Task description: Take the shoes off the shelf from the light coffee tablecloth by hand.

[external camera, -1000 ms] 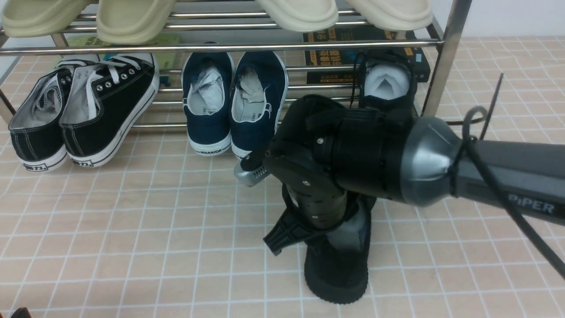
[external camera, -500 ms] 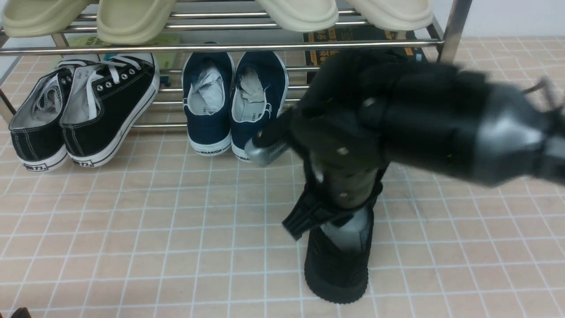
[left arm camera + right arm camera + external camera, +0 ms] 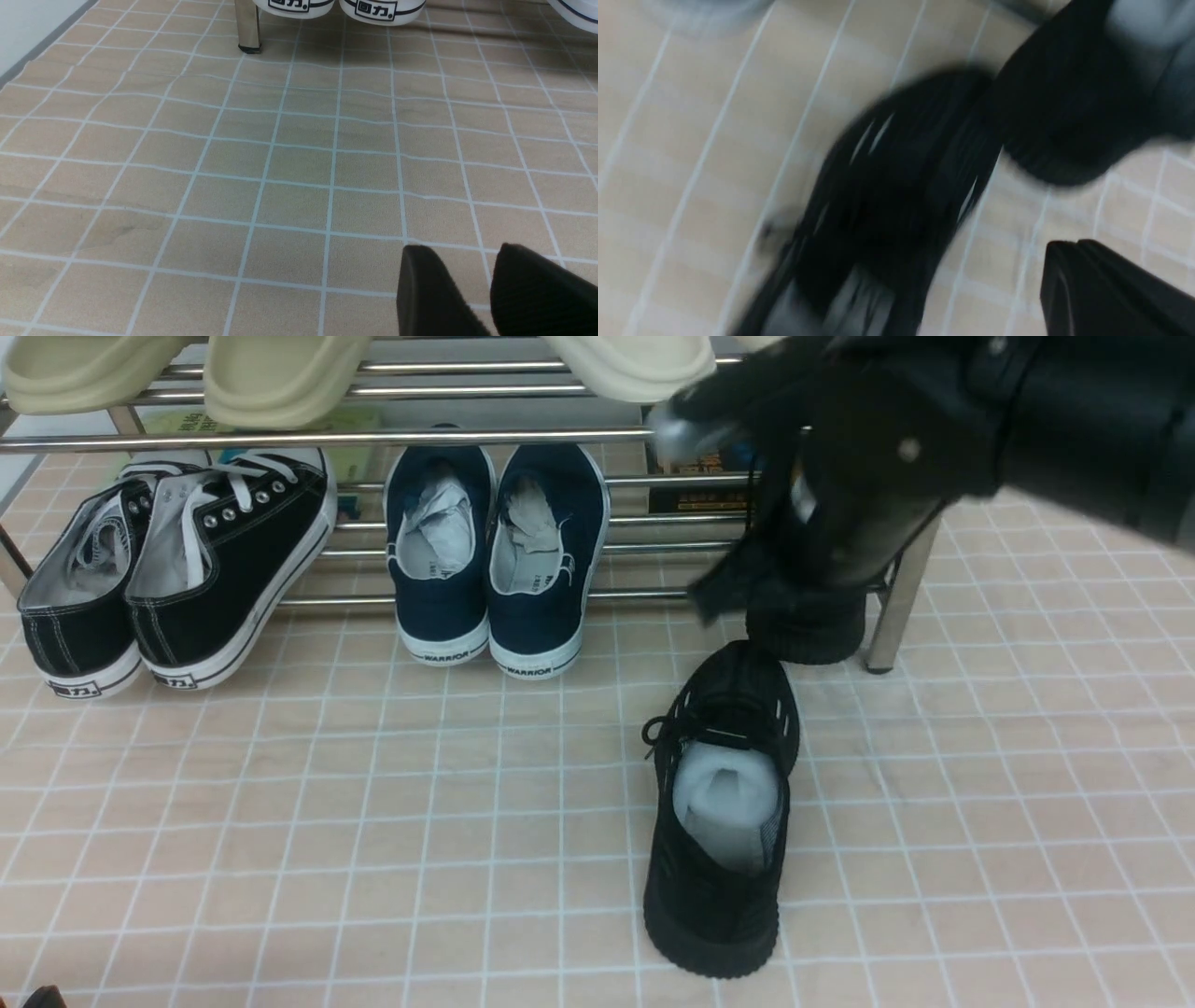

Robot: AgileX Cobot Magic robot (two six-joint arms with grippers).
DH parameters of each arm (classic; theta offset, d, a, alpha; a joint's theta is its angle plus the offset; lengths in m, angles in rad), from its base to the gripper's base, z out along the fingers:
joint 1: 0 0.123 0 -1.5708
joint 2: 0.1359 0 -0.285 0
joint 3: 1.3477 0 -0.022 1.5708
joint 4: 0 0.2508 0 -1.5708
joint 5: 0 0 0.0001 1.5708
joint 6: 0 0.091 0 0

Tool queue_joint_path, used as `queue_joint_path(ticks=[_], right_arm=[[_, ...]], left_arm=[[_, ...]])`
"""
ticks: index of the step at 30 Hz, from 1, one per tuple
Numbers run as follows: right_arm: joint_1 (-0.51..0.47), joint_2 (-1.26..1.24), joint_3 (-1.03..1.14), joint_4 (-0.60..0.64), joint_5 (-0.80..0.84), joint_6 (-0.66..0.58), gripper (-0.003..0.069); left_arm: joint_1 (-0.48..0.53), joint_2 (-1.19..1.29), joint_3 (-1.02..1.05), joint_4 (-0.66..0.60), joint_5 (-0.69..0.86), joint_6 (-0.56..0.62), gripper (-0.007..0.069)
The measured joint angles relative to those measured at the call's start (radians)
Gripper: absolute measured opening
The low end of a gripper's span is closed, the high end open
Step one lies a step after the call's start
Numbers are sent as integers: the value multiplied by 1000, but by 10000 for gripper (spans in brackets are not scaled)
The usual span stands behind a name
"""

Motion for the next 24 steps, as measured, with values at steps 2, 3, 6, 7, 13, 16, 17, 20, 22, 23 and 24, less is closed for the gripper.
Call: queue_joint_path(ticks=[2,3,6,7,13,16,17,20,22,23,24], right_arm=[[-59,25,-25,45,-72,1,18],[-76,32,-32,59,-99,1,31],[-127,56,-46,96,-201,1,125],[-129,57,-46,98,-206,1,132],[-144,103,-46,108,-301,1,346],[-144,128,-47,108,-323,1,393],[-144,137,-47,104,-328,1,402],[-144,164,-47,89,-337,9,414],[-144,191,-47,69,-342,35,414],[-144,195,-47,62,-341,43,414],[-144,203,-47,51,-341,55,414]], left_arm=[[0,0,0,0,0,0,240],[0,0,0,0,0,0,240],[0,0,0,0,0,0,240],[0,0,0,0,0,0,240],[0,0,0,0,0,0,240],[0,0,0,0,0,0,240],[0,0,0,0,0,0,240],[0,0,0,0,0,0,240],[0,0,0,0,0,0,240],[0,0,0,0,0,0,240],[0,0,0,0,0,0,240]])
